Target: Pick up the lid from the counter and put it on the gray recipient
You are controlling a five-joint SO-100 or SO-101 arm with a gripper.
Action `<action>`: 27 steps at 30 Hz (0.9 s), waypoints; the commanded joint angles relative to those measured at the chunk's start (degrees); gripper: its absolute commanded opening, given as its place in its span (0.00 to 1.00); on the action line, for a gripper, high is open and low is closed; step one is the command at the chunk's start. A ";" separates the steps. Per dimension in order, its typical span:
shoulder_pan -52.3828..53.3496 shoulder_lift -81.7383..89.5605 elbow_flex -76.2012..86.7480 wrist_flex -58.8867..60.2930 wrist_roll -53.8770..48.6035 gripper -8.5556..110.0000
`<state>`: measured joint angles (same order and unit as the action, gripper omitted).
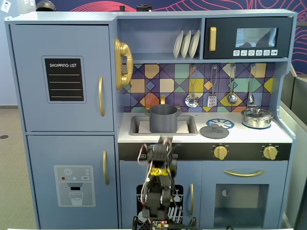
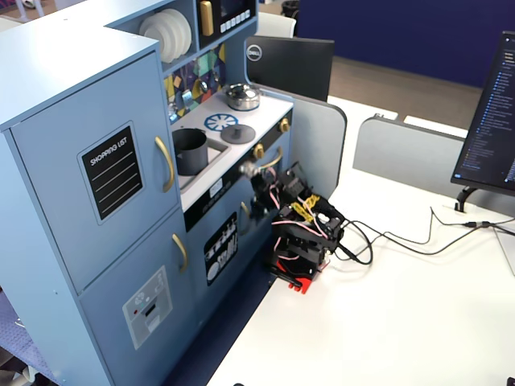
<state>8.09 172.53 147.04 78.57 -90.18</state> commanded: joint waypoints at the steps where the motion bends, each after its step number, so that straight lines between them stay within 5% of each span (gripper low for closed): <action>1: 6.50 -5.80 -13.36 -8.79 -3.43 0.07; 6: 15.64 -7.73 -15.56 -31.38 -8.44 0.07; 12: 21.80 -12.92 -5.10 -70.40 2.90 0.10; 27: 27.69 -35.24 -13.27 -85.96 -0.62 0.25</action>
<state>33.93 141.24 139.75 -3.16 -89.65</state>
